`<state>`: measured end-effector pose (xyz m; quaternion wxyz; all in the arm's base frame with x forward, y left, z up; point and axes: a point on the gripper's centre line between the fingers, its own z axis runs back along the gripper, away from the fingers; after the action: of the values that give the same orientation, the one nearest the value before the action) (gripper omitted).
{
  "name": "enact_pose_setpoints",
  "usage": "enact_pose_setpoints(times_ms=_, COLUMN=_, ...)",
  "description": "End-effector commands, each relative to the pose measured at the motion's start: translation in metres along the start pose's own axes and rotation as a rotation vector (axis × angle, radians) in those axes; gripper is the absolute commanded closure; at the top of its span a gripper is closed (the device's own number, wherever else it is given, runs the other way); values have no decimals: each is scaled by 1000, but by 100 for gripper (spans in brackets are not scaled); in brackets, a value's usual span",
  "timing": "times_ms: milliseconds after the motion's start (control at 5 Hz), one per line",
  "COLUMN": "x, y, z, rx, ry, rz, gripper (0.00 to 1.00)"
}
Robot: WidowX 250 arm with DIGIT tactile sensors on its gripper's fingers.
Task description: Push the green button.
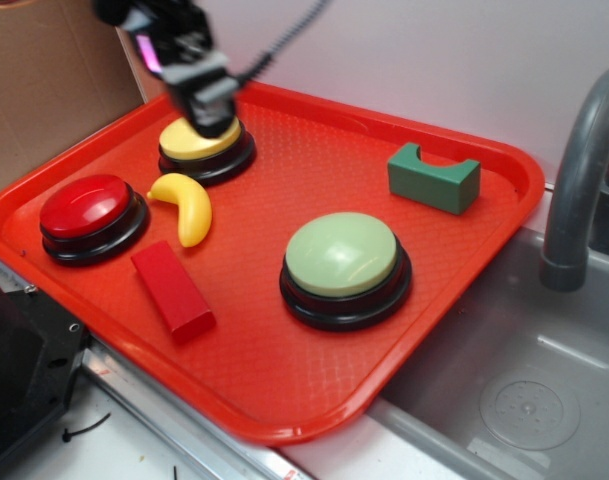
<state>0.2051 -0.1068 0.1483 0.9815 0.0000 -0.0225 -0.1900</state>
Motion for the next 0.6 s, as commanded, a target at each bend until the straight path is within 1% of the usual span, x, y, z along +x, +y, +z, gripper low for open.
enact_pose_setpoints(times_ms=0, x=44, y=-30, z=-42, rx=10, ry=-56, rz=-290, gripper=0)
enact_pose_setpoints(times_ms=200, x=37, y=-29, z=-65, rx=4, ry=-41, rz=-341, gripper=0)
enact_pose_setpoints(times_ms=400, x=22, y=-27, z=-91, rx=-19, ry=31, rz=-328, gripper=0)
